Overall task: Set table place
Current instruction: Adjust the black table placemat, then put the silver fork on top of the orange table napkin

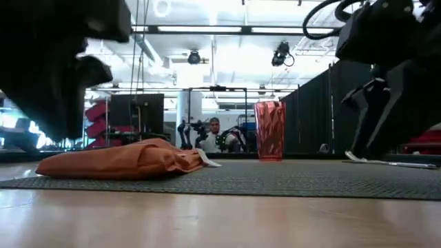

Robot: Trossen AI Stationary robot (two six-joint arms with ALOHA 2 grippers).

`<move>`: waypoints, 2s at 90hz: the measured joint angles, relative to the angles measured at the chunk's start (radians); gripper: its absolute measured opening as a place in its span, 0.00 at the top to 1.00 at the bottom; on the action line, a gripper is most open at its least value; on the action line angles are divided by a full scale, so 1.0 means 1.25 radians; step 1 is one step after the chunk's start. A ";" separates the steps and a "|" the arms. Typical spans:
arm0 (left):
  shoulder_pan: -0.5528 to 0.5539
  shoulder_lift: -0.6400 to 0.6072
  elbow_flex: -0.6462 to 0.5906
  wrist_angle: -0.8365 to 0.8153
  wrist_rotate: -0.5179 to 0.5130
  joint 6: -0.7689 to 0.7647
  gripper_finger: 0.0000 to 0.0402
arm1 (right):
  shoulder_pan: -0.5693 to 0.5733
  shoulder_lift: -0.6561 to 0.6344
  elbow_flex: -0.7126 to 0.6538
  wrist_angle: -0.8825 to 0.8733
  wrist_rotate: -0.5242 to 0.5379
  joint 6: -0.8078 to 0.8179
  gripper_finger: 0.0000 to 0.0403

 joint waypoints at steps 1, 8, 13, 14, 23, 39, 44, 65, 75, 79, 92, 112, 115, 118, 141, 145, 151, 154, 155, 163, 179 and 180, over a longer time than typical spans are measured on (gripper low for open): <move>0.000 0.005 0.000 0.002 0.000 -0.001 0.77 | 0.002 0.000 0.000 -0.002 -0.003 0.001 0.72; -0.006 0.038 0.000 0.034 0.006 -0.006 0.77 | 0.011 0.011 0.000 -0.035 -0.009 0.022 0.72; -0.011 0.060 0.000 0.048 0.010 -0.011 0.77 | 0.017 0.019 0.000 -0.073 -0.008 0.044 0.72; -0.012 0.064 0.000 0.051 0.010 -0.011 0.77 | 0.018 0.021 0.000 -0.077 -0.007 0.048 0.72; -0.022 0.090 0.004 0.061 0.002 -0.029 0.77 | 0.023 0.036 0.001 -0.097 0.004 0.071 0.72; -0.057 0.101 0.004 0.068 -0.013 -0.114 0.77 | 0.023 0.038 0.001 -0.098 0.014 0.044 0.72; -0.074 0.102 0.005 0.074 -0.016 -0.151 0.77 | 0.018 0.038 0.001 -0.094 0.015 0.019 0.72; -0.141 0.101 0.003 0.067 -0.024 -0.252 0.77 | -0.019 0.040 -0.001 -0.023 0.010 -0.063 0.72; -0.153 0.103 0.028 0.031 -0.025 -0.259 0.77 | -0.040 0.029 0.018 -0.061 -0.028 -0.051 0.72; -0.156 0.103 0.045 0.001 -0.029 -0.253 0.77 | -0.047 0.013 0.034 -0.103 -0.045 -0.038 0.72; -0.159 0.089 0.126 -0.104 -0.096 -0.231 0.77 | -0.062 -0.071 0.099 -0.337 -0.077 0.033 0.72; -0.130 0.079 0.157 -0.043 -0.243 -0.186 0.77 | -0.063 -0.250 0.141 -0.702 -0.123 0.308 0.71; -0.122 0.079 0.152 -0.010 -0.251 -0.166 0.77 | -0.062 -0.273 0.141 -0.748 -0.129 0.357 0.70; -0.113 0.079 0.145 0.016 -0.255 -0.145 0.77 | -0.057 -0.294 0.141 -0.793 -0.132 0.408 0.69; -0.063 0.081 0.091 0.165 -0.262 -0.018 0.77 | 0.017 -0.386 0.057 -0.925 -0.232 0.711 0.54; -0.057 0.081 0.082 0.180 -0.263 -0.008 0.77 | 0.033 -0.388 0.032 -0.915 -0.246 0.740 0.51; -0.052 0.081 0.071 0.199 -0.265 0.004 0.77 | 0.049 -0.386 -0.001 -0.901 -0.260 0.774 0.49; -0.051 0.081 0.067 0.202 -0.264 0.010 0.77 | 0.054 -0.384 -0.019 -0.893 -0.265 0.784 0.48; -0.051 0.081 0.066 0.202 -0.263 0.013 0.77 | 0.056 -0.383 -0.024 -0.888 -0.268 0.787 0.47; -0.050 0.081 0.067 0.203 -0.261 0.025 0.77 | 0.067 -0.383 -0.064 -0.835 -0.277 0.803 0.46; -0.050 0.080 0.067 0.202 -0.259 0.025 0.77 | 0.077 -0.383 -0.145 -0.729 -0.299 0.825 0.50; -0.050 0.080 0.067 0.202 -0.259 0.025 0.77 | 0.077 -0.383 -0.150 -0.724 -0.303 0.825 0.51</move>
